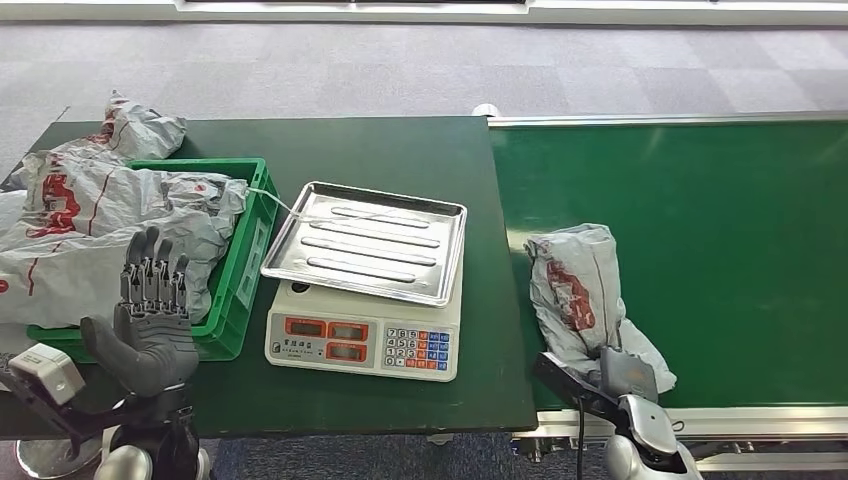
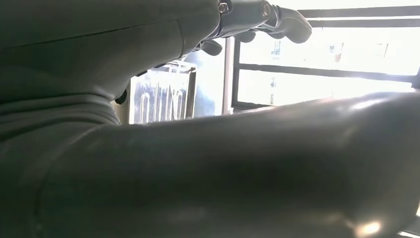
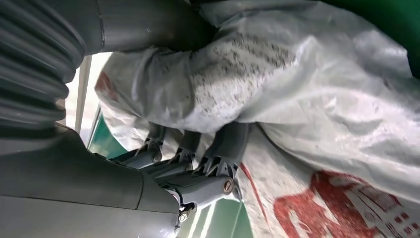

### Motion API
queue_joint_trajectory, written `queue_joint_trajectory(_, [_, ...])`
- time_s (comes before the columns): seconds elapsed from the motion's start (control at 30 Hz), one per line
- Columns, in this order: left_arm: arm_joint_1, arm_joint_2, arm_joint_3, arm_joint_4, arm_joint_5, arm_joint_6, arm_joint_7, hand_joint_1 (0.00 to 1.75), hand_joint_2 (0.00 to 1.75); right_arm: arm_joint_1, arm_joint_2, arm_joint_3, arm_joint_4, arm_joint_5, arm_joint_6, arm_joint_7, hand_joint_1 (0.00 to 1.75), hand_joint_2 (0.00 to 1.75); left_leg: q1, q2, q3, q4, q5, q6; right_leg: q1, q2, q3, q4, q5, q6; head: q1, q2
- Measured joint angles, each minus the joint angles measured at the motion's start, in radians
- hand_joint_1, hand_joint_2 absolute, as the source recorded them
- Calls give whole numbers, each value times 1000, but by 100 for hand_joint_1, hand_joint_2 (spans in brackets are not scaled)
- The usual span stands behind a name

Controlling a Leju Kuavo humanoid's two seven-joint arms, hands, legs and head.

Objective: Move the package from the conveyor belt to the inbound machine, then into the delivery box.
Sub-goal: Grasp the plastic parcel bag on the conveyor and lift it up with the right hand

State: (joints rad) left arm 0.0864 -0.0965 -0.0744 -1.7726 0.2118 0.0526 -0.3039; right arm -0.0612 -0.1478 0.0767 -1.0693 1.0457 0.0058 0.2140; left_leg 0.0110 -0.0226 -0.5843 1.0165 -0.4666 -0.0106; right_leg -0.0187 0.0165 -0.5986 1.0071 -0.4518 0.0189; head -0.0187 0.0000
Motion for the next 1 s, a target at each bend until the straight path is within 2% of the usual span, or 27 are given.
queue_joint_trajectory(0.33, [6, -6, 0, 10, 18, -1, -4, 0, 0, 38, 19, -6, -55, -35, -81, -52, 175, 175, 0, 0, -1, 0, 0, -1, 0, 0, -1, 0, 0, -1, 0, 0])
queue_joint_trajectory(0.47, [29, -9, 0, 9, 23, -2, -23, 0, 0, 61, 21, -30, -141, -39, -206, -108, 175, 175, 0, 0, -2, 0, 0, -1, 0, 0, -2, 0, 0, -1, 0, 0])
queue_joint_trajectory(0.63, [46, -18, 0, 5, 24, -4, -43, 0, 0, 60, 14, -108, -331, 59, -407, -175, 175, 175, 0, 0, -2, 0, 0, 0, -1, 0, -2, 0, 0, -1, 0, 0])
queue_joint_trajectory(0.8, [47, -24, 0, 5, 25, -4, -47, 0, 0, 50, 3, -156, -452, 107, -484, -190, 175, 175, 0, 0, -2, 0, 0, 0, -1, 0, -1, 0, 0, 0, 0, 0])
queue_joint_trajectory(1.0, [42, -25, 0, 8, 36, -3, -56, 0, 0, 17, -32, -164, -529, 184, -657, -223, 175, 175, 0, 1, -2, 0, 0, 0, 0, 0, -2, 0, 0, -1, 0, 0])
